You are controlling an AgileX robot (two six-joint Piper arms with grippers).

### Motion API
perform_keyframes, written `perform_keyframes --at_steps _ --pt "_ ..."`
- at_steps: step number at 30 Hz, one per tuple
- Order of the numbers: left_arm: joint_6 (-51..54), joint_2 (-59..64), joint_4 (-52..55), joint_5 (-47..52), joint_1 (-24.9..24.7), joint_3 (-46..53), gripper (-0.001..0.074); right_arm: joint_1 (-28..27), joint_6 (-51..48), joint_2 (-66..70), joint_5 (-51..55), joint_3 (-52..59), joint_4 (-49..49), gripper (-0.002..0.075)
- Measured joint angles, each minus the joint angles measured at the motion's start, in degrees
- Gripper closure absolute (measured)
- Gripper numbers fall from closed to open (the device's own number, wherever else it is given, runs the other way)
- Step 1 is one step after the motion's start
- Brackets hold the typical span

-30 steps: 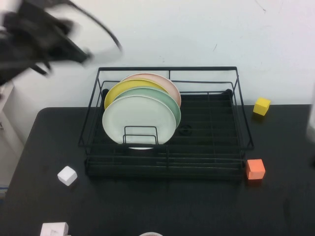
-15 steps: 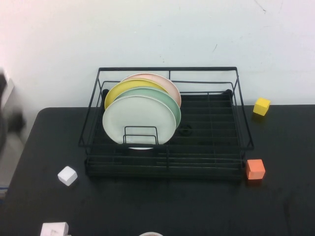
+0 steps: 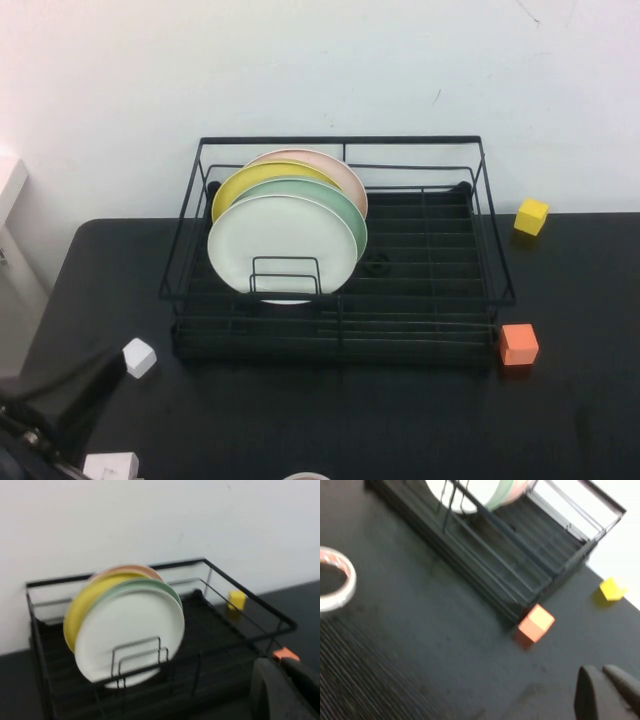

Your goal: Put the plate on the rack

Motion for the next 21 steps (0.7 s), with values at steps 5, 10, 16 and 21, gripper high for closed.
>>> perform_keyframes --at_steps 5,10,16,21 --pt "0.21 0.0 0.13 1.82 0.0 1.47 0.0736 0.0 0.0 -0.7 2.4 0.0 1.57 0.0728" --pt "0.21 0.0 0.27 1.98 0.0 2.19 0.0736 0.0 0.0 -0.7 2.54 0.15 1.81 0.0728" --pt "0.21 0.0 0.27 1.98 0.0 2.19 0.0736 0.0 0.0 -0.7 2.54 0.27 1.87 0.0728" --pt "0.21 -1.38 0.27 1.52 0.0 2.3 0.0736 0.0 0.0 -0.7 2.54 0.4 1.87 0.0728"
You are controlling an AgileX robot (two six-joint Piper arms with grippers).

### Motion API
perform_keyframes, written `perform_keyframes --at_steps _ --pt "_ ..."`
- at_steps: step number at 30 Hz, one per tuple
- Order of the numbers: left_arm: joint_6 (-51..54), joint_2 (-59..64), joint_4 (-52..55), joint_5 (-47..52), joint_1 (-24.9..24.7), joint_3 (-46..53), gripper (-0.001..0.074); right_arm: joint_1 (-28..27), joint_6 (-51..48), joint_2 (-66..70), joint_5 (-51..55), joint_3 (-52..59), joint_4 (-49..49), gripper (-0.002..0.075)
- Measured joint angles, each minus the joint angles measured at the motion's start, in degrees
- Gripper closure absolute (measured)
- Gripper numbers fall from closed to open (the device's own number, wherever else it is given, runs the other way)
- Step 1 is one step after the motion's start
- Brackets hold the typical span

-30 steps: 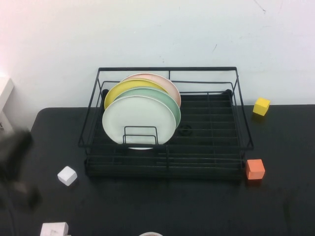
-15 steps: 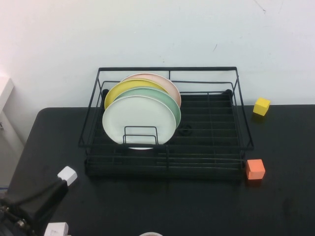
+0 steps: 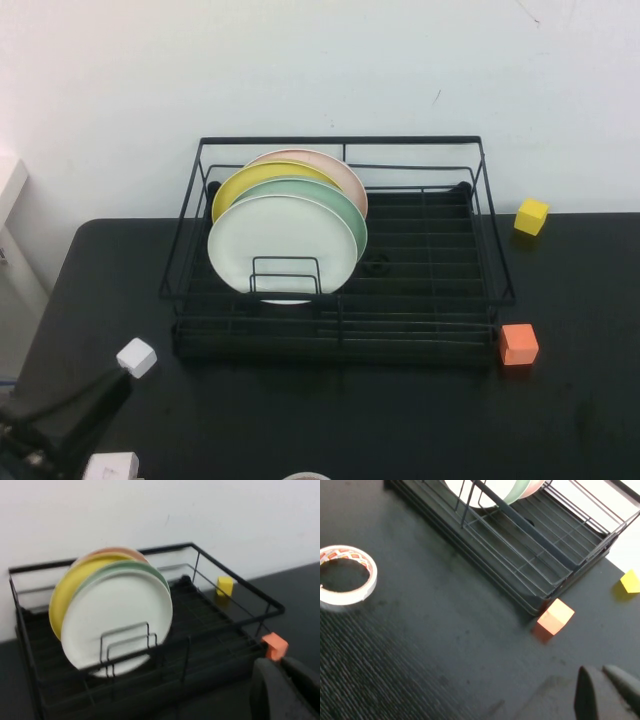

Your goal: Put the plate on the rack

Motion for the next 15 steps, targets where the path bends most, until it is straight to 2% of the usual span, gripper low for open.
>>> perform_keyframes --at_steps 10,15 --pt "4.46 -19.59 -0.12 -11.15 1.16 4.02 0.0736 0.0 0.0 0.0 0.0 0.0 0.14 0.0728" --pt "8.1 -23.08 -0.34 -15.17 1.19 5.45 0.0736 0.0 0.0 0.0 0.0 0.0 0.37 0.0728"
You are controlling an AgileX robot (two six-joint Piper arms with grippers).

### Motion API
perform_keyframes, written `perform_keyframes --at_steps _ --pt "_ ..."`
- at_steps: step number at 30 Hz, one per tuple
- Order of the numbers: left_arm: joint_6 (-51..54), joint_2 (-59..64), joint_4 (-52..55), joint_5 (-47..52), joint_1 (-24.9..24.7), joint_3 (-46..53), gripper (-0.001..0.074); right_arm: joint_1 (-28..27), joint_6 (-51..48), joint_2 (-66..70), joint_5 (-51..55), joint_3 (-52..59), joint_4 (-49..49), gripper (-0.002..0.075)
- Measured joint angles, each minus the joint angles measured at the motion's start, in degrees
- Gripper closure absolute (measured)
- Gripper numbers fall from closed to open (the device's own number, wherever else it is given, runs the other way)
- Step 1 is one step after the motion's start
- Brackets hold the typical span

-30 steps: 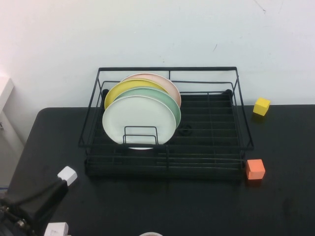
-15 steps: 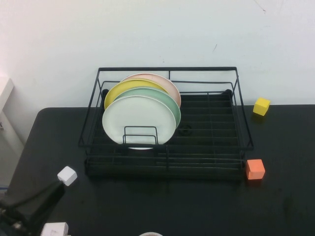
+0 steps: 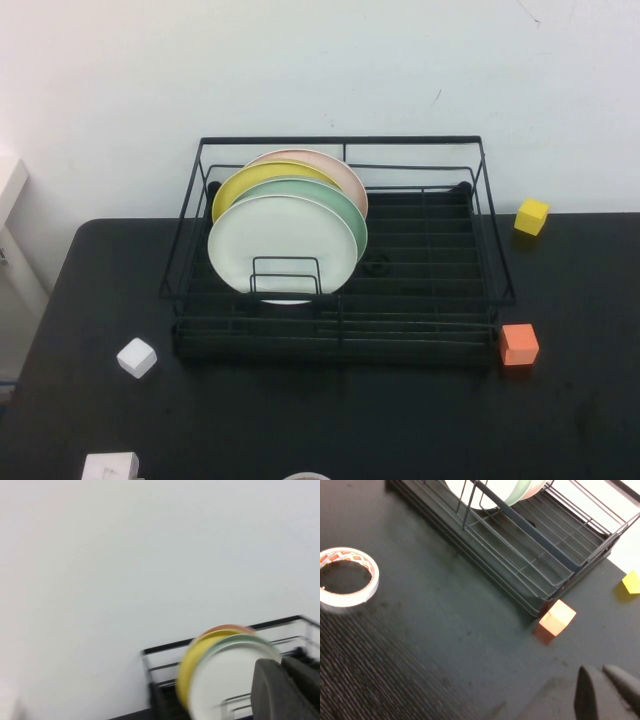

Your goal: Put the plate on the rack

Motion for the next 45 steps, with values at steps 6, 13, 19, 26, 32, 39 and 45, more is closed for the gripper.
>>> perform_keyframes --at_steps 6,13,19,26,32,39,45 --pt "-6.68 -0.09 1.79 -5.98 0.0 0.13 0.0736 0.0 0.0 0.0 0.0 0.0 0.06 0.0728" --pt "-76.13 -0.09 65.24 -9.72 0.32 5.2 0.0736 0.0 0.0 0.0 0.0 0.0 0.06 0.0728" --pt "-103.31 -0.09 85.02 -3.62 4.41 9.23 0.0736 0.0 0.0 0.0 0.0 0.0 0.06 0.0728" --pt "-116.94 -4.93 96.82 10.19 5.84 9.23 0.0736 0.0 0.0 0.0 0.0 0.0 0.06 0.0728" --pt "-120.48 -7.09 98.79 16.04 5.84 9.12 0.0736 0.0 0.0 0.0 0.09 0.04 0.21 0.0728" --pt "-118.18 -7.14 98.79 16.04 5.84 9.12 0.0736 0.0 0.0 0.0 0.09 0.04 0.43 0.0728" --pt "-115.6 -7.14 98.79 16.06 5.84 9.12 0.0736 0.0 0.0 0.0 0.09 0.04 0.49 0.0728"
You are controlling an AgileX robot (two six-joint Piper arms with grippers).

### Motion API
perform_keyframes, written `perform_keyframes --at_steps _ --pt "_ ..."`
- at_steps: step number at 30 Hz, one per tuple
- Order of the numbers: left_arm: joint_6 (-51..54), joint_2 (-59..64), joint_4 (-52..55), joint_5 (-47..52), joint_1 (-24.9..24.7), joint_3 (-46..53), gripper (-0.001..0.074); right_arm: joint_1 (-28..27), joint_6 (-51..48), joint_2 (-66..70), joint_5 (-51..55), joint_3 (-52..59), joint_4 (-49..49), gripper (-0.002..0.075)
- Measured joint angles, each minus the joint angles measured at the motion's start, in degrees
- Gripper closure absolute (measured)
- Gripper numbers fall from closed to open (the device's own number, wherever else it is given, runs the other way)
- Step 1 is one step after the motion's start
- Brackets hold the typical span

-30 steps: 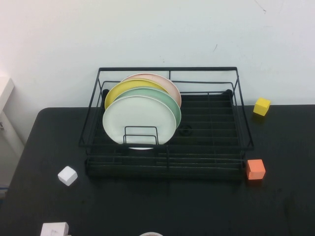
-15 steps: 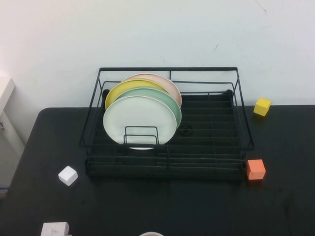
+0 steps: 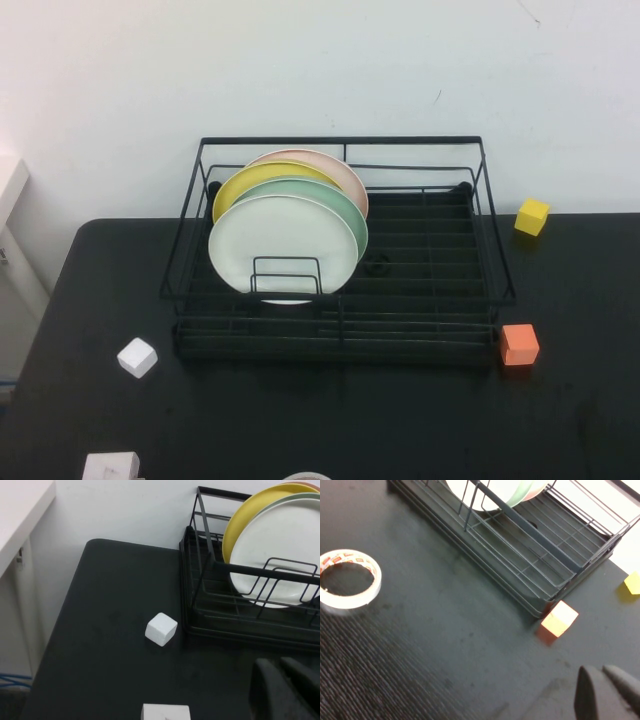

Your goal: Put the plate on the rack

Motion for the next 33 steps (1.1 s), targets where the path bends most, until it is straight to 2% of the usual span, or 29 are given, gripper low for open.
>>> perform_keyframes --at_steps 33 --pt "3.47 0.0 -0.72 0.21 0.0 0.0 0.0736 0.0 0.0 0.0 0.0 0.0 0.0 0.0728"
